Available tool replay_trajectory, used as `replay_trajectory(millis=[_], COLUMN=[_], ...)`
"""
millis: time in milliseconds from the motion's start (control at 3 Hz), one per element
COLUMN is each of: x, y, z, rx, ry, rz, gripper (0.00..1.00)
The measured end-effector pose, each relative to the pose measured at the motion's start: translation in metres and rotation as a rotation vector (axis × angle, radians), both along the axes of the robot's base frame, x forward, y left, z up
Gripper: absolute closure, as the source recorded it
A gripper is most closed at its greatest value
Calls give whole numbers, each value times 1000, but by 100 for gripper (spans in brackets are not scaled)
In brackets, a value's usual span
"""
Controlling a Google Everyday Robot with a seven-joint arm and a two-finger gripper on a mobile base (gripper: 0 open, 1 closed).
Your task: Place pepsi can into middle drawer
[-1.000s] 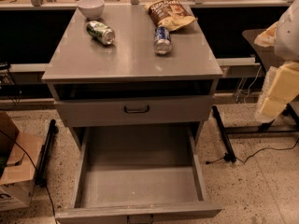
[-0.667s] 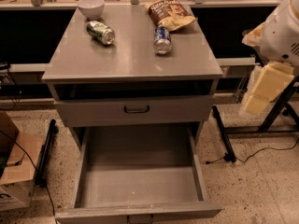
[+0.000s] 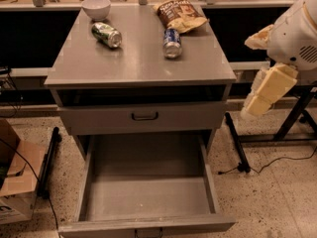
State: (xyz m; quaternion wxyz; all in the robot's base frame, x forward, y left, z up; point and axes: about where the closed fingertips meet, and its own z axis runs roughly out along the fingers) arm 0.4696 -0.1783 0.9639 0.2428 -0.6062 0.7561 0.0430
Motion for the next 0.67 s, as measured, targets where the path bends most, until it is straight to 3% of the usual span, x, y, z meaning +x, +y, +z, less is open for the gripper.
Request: replay_trajectory(millis=[333,667], x=[0,25], y=[0,5], z=[0,-11], rx=[0,37], ry=[0,-12], rz=[0,-66], gripper=[0,0])
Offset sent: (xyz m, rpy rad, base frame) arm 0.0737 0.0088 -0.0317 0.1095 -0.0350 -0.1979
